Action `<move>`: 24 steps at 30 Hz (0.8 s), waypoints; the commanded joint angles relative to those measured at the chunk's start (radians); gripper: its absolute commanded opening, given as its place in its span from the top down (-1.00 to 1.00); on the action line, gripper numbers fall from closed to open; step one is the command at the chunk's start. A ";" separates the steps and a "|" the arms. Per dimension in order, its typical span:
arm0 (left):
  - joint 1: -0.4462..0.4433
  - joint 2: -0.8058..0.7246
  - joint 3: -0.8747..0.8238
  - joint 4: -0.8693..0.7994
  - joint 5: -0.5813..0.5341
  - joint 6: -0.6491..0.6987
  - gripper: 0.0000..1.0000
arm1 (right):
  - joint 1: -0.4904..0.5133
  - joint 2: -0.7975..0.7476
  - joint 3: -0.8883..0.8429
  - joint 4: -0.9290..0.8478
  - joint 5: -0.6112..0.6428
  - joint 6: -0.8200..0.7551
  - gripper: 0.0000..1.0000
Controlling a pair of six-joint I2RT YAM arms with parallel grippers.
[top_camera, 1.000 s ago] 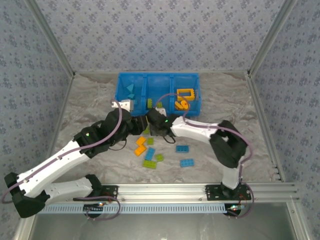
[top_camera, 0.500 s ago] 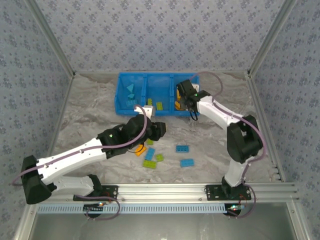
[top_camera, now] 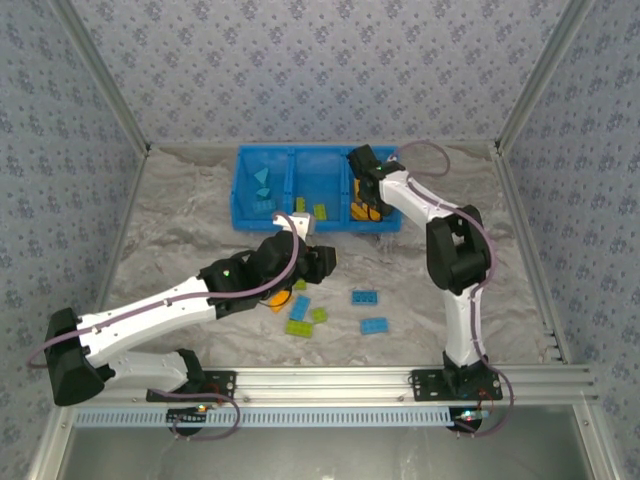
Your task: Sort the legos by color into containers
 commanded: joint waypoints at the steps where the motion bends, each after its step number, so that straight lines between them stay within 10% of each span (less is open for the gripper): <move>1: -0.008 -0.017 0.011 0.001 -0.013 -0.001 0.05 | 0.000 0.056 0.094 -0.110 0.052 0.155 0.13; 11: -0.008 -0.040 -0.023 0.020 -0.012 -0.005 0.05 | 0.011 0.092 0.152 -0.150 0.028 0.227 -0.40; 24: -0.016 -0.115 -0.044 0.051 -0.064 0.016 0.04 | 0.065 -0.116 0.146 -0.129 0.107 0.196 -0.47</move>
